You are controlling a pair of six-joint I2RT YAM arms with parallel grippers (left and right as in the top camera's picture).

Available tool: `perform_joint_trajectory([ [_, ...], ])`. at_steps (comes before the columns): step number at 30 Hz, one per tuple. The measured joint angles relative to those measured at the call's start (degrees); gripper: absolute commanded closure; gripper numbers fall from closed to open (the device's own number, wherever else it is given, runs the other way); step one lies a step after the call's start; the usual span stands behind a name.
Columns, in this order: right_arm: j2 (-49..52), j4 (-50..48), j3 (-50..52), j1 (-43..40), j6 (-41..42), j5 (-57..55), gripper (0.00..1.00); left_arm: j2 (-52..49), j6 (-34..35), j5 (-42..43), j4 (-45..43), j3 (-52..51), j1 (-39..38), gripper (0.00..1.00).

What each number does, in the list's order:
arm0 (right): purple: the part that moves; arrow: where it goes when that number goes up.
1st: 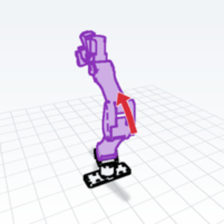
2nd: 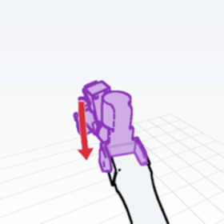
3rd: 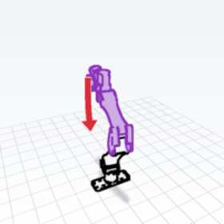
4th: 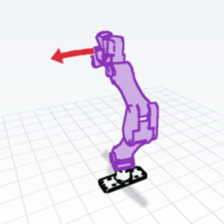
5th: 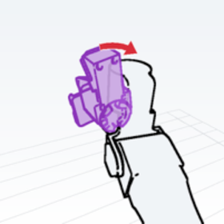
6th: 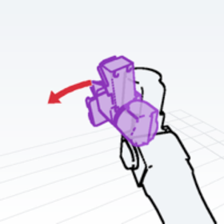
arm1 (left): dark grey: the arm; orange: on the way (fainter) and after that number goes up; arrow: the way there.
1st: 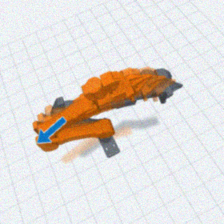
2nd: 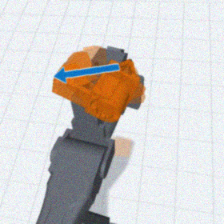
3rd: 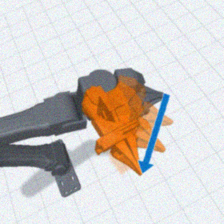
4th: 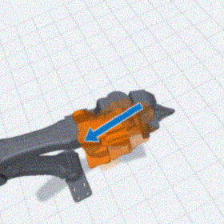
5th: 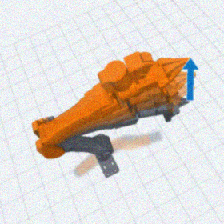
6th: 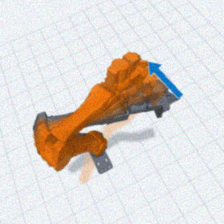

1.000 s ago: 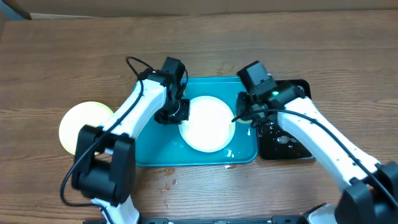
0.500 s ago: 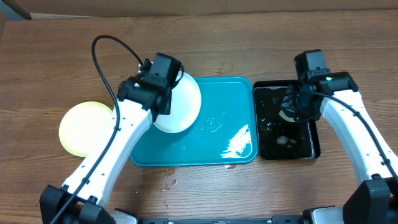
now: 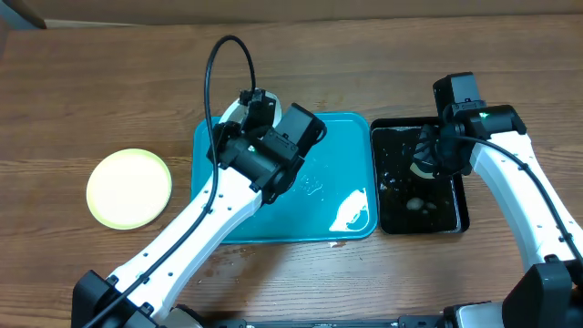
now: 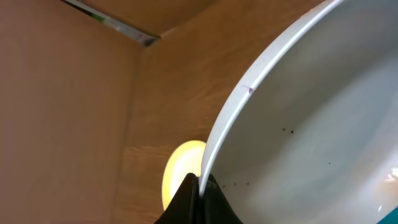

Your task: Clean dirty plates on tray and stack at the side

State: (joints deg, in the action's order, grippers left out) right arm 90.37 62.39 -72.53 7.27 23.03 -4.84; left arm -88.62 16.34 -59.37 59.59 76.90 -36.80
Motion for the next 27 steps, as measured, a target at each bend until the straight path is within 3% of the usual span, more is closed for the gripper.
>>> perform_joint_trajectory([
  [17, 0.00, 0.22, 0.00, 0.00, -0.39, 0.00, 0.96, 0.00, 0.90, -1.57, 0.87, 0.00, 0.37, 0.96],
  [22, 0.00, 0.28, 0.00, 0.00, -0.46, -0.02, 0.96, 0.00, 2.27, 5.90, 2.51, 0.00, 6.43, 0.96],
  [27, 0.02, 0.28, 0.00, 0.00, -0.59, 0.02, 0.96, 1.05, 3.23, 21.03, 2.71, -0.04, 21.33, 0.96],
])
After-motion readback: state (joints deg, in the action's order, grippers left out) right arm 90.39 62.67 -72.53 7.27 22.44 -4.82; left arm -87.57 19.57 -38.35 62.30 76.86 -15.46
